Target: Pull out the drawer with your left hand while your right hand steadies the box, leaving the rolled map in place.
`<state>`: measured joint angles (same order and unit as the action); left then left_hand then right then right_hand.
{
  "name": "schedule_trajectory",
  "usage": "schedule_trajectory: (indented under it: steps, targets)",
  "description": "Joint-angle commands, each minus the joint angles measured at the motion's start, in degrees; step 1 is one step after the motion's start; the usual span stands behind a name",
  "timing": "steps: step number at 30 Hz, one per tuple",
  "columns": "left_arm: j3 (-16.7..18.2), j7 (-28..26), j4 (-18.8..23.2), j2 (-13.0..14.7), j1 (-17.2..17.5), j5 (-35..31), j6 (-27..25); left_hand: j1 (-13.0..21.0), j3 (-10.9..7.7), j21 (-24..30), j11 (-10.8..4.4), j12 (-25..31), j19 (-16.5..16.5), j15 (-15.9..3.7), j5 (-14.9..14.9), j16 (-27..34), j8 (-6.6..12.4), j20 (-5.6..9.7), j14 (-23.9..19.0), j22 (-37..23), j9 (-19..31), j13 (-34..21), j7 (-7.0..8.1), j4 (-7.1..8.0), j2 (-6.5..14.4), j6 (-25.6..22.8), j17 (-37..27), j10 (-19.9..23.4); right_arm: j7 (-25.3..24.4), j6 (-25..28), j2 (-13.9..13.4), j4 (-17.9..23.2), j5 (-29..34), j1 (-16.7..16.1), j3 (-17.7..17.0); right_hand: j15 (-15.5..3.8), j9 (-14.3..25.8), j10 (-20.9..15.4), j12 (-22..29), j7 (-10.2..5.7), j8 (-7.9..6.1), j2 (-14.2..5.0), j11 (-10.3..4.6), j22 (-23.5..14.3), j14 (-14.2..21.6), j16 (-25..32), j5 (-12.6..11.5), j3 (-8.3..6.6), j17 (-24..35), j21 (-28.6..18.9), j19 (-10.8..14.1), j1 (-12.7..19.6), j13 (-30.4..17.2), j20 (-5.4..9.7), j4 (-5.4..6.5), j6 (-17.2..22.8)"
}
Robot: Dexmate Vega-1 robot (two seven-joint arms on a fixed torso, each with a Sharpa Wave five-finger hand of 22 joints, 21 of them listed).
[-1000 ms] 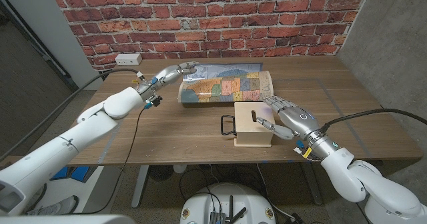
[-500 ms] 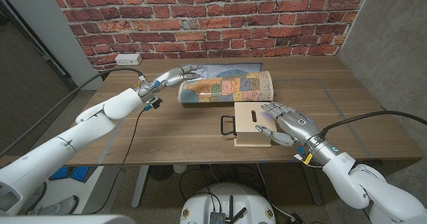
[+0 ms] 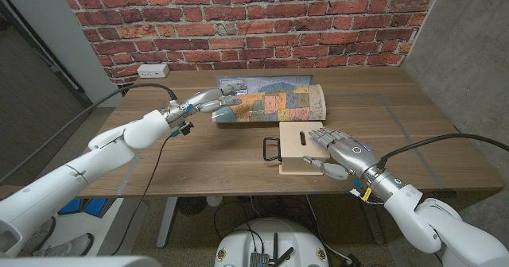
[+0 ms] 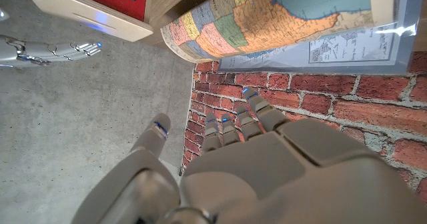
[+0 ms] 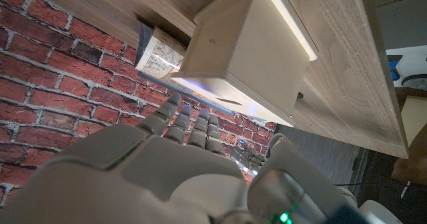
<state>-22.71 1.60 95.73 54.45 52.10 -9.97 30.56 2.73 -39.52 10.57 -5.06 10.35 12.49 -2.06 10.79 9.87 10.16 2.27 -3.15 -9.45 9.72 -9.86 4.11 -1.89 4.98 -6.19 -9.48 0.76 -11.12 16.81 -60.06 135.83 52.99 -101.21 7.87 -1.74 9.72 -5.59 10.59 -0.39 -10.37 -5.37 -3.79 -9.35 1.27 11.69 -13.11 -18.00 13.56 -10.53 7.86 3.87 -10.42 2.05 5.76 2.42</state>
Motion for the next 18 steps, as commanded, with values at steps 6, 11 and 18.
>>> schedule_trajectory:
  steps: [6, 11, 18]
  targets:
    - [-1.6, -1.0, -2.5, -0.7, -2.1, -8.3, 6.9, -0.9, -0.14, -0.1, -0.3, -0.1, -0.8, -4.04, -0.1, 0.0, -0.13, 7.04, 0.5, -0.2, 0.3, -0.2, 1.34, 0.24, 2.9, 0.5, -0.3, -0.7, 0.7, 0.6, 0.0, -0.2, 1.2, -1.1, 0.4, -1.42, 0.3, 1.4, -0.4, -0.25, 0.25, -2.09, 0.4, -0.2, 0.2, 0.5, 0.3, -0.55, 0.2, 0.1, -0.3, -0.6, -0.1, 2.32, 0.14, -1.0]
    - [-2.7, 0.1, -3.1, -0.3, -3.6, -11.7, 9.6, -1.1, 0.0, -0.1, -0.45, 0.0, -0.9, -4.37, -0.1, 0.0, -0.05, 7.25, 0.5, -0.2, 0.3, -0.1, 1.67, 0.35, 2.7, 0.5, -0.4, -0.5, 1.0, 0.7, -0.5, -0.2, 2.3, -1.0, 0.9, -0.98, 0.3, 1.6, -0.3, -0.18, 0.28, -2.08, 0.44, -0.2, 0.5, 0.5, 0.3, -0.71, 0.1, 0.1, -0.3, -0.5, -0.2, 2.24, 0.06, -1.4]
    - [-2.8, -0.4, -3.3, 0.5, -3.8, -15.7, 11.6, -1.8, 0.36, 0.0, -1.25, 0.4, -1.1, -5.3, -0.1, 0.3, -0.18, 7.59, 0.2, -0.2, 0.2, -0.1, 3.92, 1.11, 2.7, 2.0, -0.5, 0.5, 1.4, 0.7, -1.0, -0.3, 2.8, -1.0, 1.0, -0.98, 0.3, 1.6, -0.2, 0.03, 0.18, -2.0, 0.61, -0.2, 0.7, 0.6, 0.4, -0.77, 0.0, 0.1, -0.3, -0.5, -0.2, 2.3, 0.03, -1.5]
